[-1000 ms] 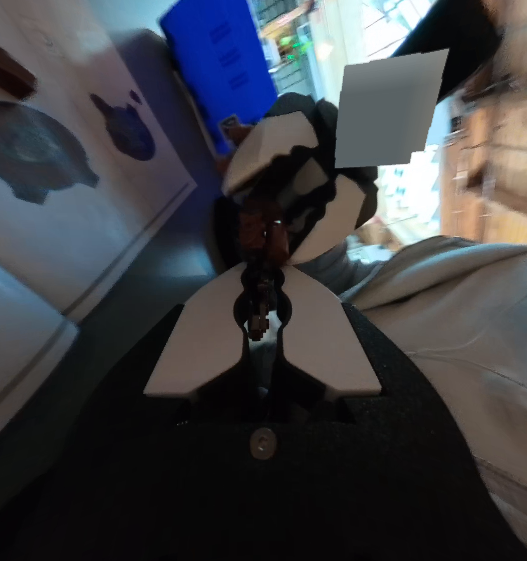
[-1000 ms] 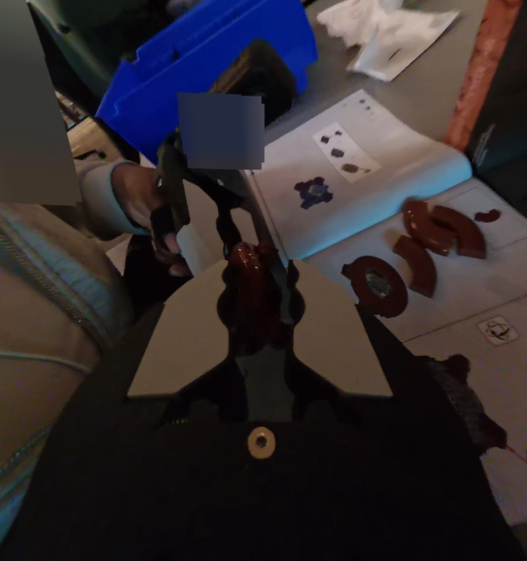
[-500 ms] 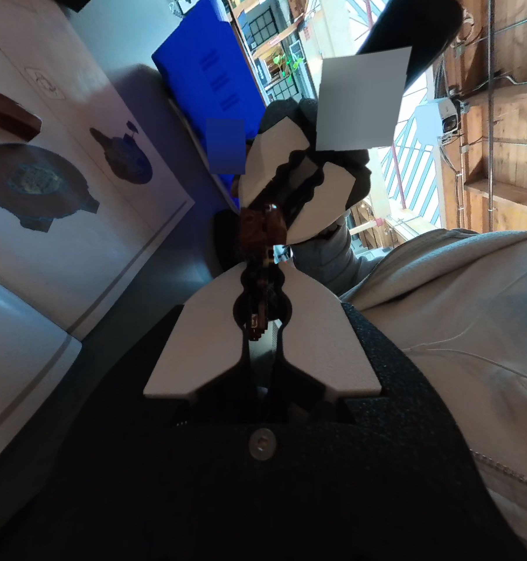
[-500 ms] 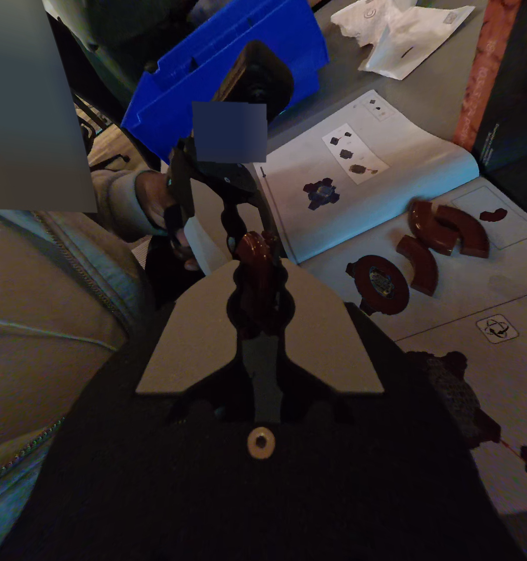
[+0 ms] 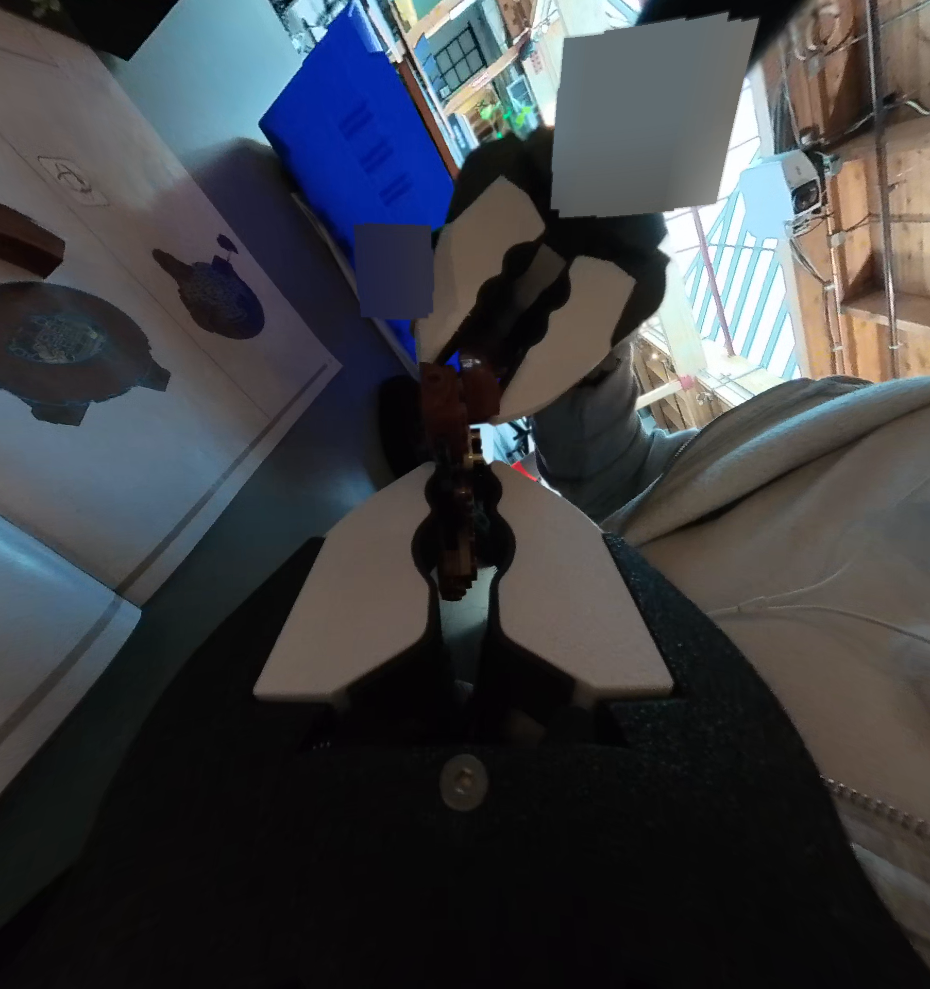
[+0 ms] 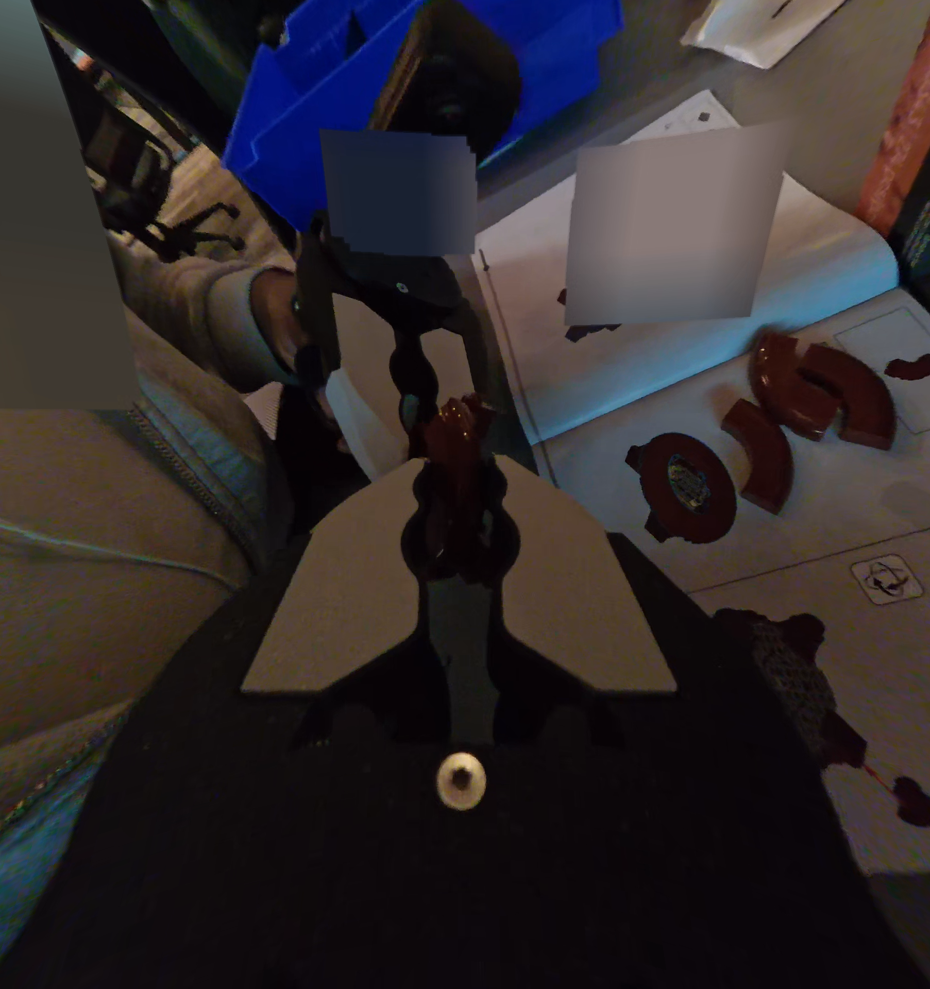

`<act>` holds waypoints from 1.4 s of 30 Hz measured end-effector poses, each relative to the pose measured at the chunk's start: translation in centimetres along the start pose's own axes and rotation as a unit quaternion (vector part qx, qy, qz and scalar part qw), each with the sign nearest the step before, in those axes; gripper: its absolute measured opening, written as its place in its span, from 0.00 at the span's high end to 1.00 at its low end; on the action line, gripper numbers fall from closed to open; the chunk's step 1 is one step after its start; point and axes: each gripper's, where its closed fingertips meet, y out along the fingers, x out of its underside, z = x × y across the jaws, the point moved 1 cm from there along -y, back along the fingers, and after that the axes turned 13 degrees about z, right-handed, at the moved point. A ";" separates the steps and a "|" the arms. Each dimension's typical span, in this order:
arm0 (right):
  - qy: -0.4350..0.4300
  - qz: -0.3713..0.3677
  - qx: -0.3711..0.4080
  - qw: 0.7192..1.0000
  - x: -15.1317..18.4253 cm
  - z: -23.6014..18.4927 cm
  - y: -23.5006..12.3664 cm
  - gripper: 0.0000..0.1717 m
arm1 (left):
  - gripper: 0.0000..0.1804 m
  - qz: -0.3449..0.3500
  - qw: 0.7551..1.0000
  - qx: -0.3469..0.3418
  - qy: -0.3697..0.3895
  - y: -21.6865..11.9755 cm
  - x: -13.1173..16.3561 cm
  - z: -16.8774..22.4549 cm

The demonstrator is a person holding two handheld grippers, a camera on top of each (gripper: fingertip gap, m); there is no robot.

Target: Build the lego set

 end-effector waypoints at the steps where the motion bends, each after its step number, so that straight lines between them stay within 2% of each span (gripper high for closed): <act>1: 0.014 0.006 -0.012 1.000 -0.1 -0.1 0.0 0.90 | 0.93 0.000 1.000 0.003 0.002 0.0 0.0 0.1; 4: 0.051 0.002 -0.036 0.998 0.4 -0.2 -0.1 0.91 | 0.93 -0.020 1.000 0.002 0.002 0.0 0.4 0.2; 9: 0.045 -0.016 -0.041 0.998 0.8 -0.2 -0.2 0.90 | 0.93 -0.044 0.999 0.001 -0.016 0.2 0.9 -0.1; 19: -0.009 -0.060 -0.058 0.996 0.9 -0.4 -0.2 0.90 | 0.93 -0.048 0.998 0.010 -0.036 0.1 1.0 0.0; 24: -0.055 -0.134 -0.064 0.987 1.4 -0.8 -0.3 0.89 | 0.93 -0.076 0.994 0.035 -0.077 0.0 1.4 0.4; 26: -0.044 -0.151 -0.078 0.984 1.5 -1.2 -0.1 0.88 | 0.93 -0.094 0.989 0.054 -0.101 -0.2 1.6 0.7; 30: 0.037 -0.156 -0.110 0.981 1.3 -2.1 0.4 0.87 | 0.93 -0.114 0.981 0.090 -0.129 -0.5 1.6 1.6; 33: 0.058 -0.132 -0.111 0.983 0.7 -2.3 0.4 0.85 | 0.93 -0.111 0.977 0.107 -0.147 -0.7 1.3 1.9; 39: 0.113 -0.009 -0.077 0.991 -2.0 -1.5 0.0 0.69 | 0.93 -0.075 0.975 0.124 -0.170 -1.1 0.2 2.1; 42: 0.160 0.044 -0.056 0.985 -2.2 -0.9 -0.7 0.67 | 0.93 -0.053 0.975 0.125 -0.173 -1.2 -0.3 2.1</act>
